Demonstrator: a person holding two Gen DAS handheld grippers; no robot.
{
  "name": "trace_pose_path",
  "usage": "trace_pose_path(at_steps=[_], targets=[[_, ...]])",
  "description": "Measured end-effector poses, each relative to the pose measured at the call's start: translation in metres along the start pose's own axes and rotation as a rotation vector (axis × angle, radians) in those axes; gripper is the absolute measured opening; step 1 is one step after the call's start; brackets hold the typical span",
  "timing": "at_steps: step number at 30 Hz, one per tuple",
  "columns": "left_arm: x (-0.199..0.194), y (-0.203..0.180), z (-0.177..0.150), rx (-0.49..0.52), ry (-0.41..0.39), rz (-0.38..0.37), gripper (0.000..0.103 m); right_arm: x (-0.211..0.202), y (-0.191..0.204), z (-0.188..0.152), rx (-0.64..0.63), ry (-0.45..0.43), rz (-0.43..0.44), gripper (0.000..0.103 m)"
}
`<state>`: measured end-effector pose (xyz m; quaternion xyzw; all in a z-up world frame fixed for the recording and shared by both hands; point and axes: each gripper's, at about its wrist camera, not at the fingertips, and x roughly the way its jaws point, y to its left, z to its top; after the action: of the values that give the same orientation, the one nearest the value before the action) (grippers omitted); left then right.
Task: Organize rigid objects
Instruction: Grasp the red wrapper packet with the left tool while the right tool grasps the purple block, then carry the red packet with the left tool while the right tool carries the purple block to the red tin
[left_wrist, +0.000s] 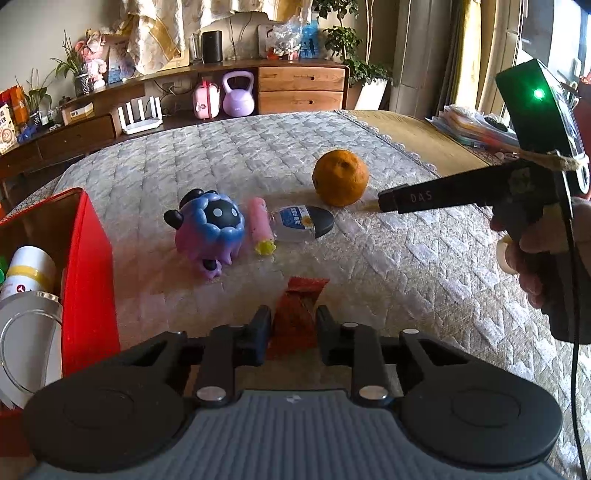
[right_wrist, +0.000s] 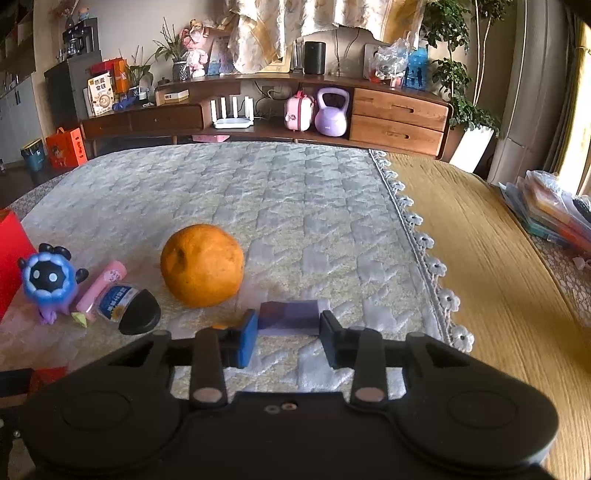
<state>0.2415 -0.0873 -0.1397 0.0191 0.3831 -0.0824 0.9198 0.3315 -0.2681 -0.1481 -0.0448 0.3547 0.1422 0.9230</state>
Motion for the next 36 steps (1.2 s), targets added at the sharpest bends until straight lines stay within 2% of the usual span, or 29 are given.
trace_pose_path(at_steps=[4, 14, 36], targets=[[-0.001, -0.001, 0.0, 0.005, -0.002, -0.002, 0.022, -0.011, 0.002, -0.004, 0.03, 0.008, 0.027, 0.035], [-0.019, 0.008, 0.0, -0.033, -0.006, 0.005, 0.022, -0.068, 0.028, -0.01, -0.012, 0.003, 0.115, 0.035], [-0.126, 0.054, 0.0, -0.132, -0.077, 0.048, 0.022, -0.177, 0.12, 0.002, -0.15, -0.075, 0.231, 0.035]])
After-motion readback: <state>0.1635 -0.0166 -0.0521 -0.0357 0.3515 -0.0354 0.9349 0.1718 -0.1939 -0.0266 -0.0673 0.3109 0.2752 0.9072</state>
